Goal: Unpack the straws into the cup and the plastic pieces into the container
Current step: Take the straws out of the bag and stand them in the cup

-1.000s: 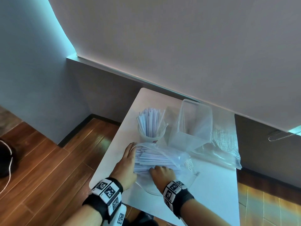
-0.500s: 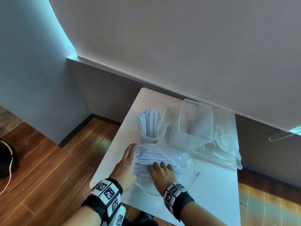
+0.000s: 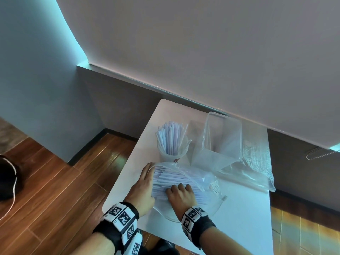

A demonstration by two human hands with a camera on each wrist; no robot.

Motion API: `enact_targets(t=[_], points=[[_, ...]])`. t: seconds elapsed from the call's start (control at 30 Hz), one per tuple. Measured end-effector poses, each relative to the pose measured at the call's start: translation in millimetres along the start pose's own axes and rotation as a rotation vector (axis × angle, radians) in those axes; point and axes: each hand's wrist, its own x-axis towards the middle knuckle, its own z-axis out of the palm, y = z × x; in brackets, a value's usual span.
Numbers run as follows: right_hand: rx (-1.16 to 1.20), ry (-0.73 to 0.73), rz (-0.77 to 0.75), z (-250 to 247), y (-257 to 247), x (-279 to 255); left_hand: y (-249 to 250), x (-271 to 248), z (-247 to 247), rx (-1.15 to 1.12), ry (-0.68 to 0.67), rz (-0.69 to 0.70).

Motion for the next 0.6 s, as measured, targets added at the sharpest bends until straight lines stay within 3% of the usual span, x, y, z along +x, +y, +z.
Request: enact_targets(t=[0.4,0.6], points=[[-0.032,0.049,0.024,8.2,-3.6,0.4,7.9,-1.4,-3.4,-0.002,0.005,-0.008],[-0.040,-0.020,0.035,5.1,-4.7,4.5,8.0,-1.0,-3.5,0.001,0.001,-0.022]])
